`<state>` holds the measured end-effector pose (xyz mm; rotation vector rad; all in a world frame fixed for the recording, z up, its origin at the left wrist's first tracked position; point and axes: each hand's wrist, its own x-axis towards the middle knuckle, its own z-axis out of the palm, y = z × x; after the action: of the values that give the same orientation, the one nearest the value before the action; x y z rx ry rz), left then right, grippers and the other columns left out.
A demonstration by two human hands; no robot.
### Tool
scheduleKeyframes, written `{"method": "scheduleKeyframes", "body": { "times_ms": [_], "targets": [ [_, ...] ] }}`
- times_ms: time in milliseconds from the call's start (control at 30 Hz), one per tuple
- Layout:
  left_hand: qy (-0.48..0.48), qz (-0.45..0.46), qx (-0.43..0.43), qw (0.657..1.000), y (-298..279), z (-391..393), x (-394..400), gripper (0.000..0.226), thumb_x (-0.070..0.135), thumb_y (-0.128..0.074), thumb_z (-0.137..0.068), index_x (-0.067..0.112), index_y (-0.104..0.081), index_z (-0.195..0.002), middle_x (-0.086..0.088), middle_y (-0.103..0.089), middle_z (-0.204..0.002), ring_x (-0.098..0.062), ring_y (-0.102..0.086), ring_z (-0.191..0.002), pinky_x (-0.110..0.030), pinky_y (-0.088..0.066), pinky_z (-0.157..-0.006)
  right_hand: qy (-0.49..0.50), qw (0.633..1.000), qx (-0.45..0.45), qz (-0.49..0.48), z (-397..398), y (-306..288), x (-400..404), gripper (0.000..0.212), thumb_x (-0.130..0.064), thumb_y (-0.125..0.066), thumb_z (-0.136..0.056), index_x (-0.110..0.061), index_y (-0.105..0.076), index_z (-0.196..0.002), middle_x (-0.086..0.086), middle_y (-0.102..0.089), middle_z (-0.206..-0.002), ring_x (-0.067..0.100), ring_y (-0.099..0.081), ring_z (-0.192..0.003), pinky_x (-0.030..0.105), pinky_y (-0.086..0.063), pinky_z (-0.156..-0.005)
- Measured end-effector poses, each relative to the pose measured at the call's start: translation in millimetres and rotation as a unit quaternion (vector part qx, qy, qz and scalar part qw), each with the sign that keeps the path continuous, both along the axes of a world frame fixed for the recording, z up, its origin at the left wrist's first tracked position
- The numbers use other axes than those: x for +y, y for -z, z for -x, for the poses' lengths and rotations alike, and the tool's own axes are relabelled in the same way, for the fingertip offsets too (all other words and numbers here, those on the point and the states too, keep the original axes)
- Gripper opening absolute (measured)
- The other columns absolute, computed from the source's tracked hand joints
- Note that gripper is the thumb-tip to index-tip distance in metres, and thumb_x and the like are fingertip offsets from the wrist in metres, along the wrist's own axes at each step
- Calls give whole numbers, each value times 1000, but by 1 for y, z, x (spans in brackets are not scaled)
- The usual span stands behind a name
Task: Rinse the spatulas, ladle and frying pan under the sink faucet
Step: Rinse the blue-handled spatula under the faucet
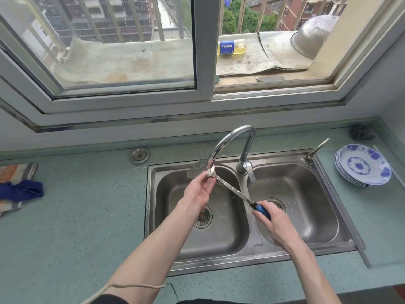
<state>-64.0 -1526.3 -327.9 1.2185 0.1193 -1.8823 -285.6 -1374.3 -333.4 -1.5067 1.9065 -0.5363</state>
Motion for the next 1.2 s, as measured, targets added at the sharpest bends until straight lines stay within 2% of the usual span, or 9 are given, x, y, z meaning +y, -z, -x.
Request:
{"method": "scheduleKeyframes", "body": {
  "times_ms": [267, 433, 500, 600, 733, 867, 967, 1067, 1200],
  "targets": [
    [4, 19, -4, 1000, -2, 3, -1, 28, 27, -59, -104, 2, -63, -113, -19, -77, -91, -26, -74, -87, -32, -64, -61, 2, 1000, -17, 16, 8, 0, 10, 7, -30, -67, -99, -33, -60, -99, -13, -61, -89, 6, -58, -88, 17, -45, -75],
    [18, 22, 20, 999, -3, -2, -2, 9, -2, -53, -102, -7, -60, -97, -21, -75, -80, -28, -76, -70, -39, -64, -73, 9, 1000, -16, 7, 9, -1, 10, 6, -30, -67, -99, -32, -62, -100, -12, -64, -90, 3, -60, -87, 16, -44, -73],
    [16, 26, 0, 1000, -2, -4, -4, 9, -12, -57, -95, -7, -60, -101, -20, -73, -80, -25, -75, -65, -37, -65, -64, 15, 1000, -18, 4, 10, 0, 11, 7, -30, -67, -99, -34, -61, -100, -12, -64, -92, 6, -62, -87, 25, -47, -76],
    [11, 35, -34, 999, 0, -3, -7, 24, -1, -66, -95, -4, -60, -118, -20, -72, -96, -22, -76, -66, -30, -61, -54, 18, 999, -34, 1, 10, 2, 13, 12, -30, -68, -98, -40, -60, -99, -10, -65, -94, 11, -63, -89, 33, -50, -80],
    [-8, 24, -56, 998, -3, -1, -15, 24, 24, -51, -108, 1, -56, -114, -20, -71, -98, -25, -75, -65, -33, -60, -50, 19, 999, -48, -2, 10, -1, 13, 11, -31, -68, -99, -39, -61, -100, -7, -66, -95, 10, -62, -89, 32, -49, -82],
    [24, 46, -29, 998, -7, -7, -17, 22, 12, -41, -110, -4, -53, -118, -21, -71, -94, -29, -74, -78, -42, -63, -69, 19, 999, -40, -9, 11, -6, 14, 9, -34, -66, -99, -40, -59, -96, -8, -67, -89, 3, -60, -87, 20, -46, -75],
    [60, 68, -46, 995, -6, -12, -14, 23, -4, -56, -100, -8, -57, -123, -17, -75, -86, -23, -76, -72, -32, -63, -61, 13, 999, -33, -16, 11, -6, 14, 11, -33, -65, -100, -40, -58, -96, -7, -66, -90, 5, -61, -86, 16, -45, -75],
    [53, 67, -74, 994, -3, -14, -13, 20, 7, -67, -97, -3, -63, -114, -12, -77, -82, -18, -76, -67, -27, -60, -55, 3, 999, -24, -21, 6, -3, 13, 7, -36, -65, -99, -36, -60, -103, -9, -66, -93, 9, -63, -87, 25, -49, -80],
    [18, 42, -84, 995, 1, -17, -17, 29, 27, -51, -107, 0, -61, -111, -15, -75, -87, -18, -75, -62, -29, -59, -49, 29, 999, -12, -22, -3, 1, 11, 22, -58, -60, -95, -39, -65, -107, -17, -68, -96, 6, -65, -92, 31, -50, -83]
  ]
}}
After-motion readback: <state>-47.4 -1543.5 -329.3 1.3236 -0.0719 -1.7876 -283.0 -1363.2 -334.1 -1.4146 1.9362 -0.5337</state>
